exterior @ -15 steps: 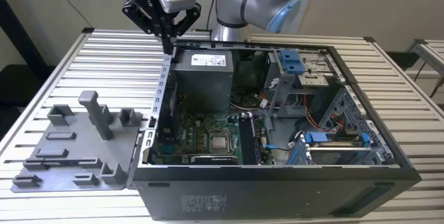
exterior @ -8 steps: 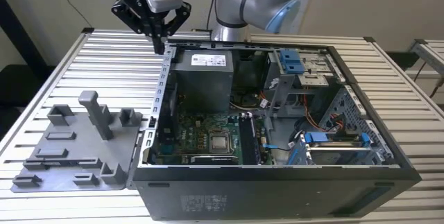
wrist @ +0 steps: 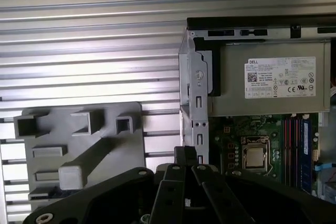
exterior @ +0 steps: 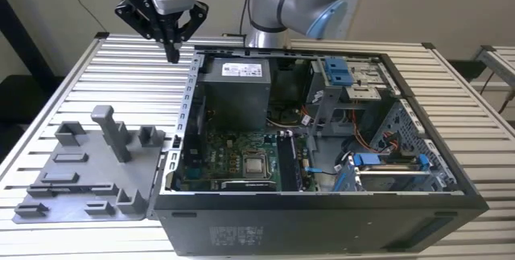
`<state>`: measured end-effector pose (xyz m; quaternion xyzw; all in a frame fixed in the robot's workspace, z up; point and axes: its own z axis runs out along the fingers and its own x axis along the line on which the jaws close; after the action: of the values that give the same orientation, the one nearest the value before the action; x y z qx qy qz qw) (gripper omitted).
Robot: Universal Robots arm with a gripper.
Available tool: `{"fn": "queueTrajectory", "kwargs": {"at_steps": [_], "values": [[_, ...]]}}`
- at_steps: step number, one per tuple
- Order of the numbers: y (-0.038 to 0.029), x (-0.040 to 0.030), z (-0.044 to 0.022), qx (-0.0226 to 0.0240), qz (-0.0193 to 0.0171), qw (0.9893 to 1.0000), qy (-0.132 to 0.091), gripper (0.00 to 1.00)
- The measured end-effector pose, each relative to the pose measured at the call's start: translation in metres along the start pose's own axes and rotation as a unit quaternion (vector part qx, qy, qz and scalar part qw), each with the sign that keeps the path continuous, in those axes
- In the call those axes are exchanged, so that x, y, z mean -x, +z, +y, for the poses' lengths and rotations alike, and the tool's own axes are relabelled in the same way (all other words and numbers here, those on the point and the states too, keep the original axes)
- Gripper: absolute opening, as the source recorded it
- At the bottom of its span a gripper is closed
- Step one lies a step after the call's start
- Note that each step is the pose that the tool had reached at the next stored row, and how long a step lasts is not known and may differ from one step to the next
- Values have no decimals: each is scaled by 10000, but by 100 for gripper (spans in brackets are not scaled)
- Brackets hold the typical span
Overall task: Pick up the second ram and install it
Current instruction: 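Reach for the second ram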
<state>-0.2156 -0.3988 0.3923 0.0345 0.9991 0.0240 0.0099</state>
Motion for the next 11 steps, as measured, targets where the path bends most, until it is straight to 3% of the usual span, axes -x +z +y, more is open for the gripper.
{"fn": "queueTrajectory", "kwargs": {"at_steps": [11], "values": [[-2, -187, -13, 0, 0, 10000, -6, 11]]}}
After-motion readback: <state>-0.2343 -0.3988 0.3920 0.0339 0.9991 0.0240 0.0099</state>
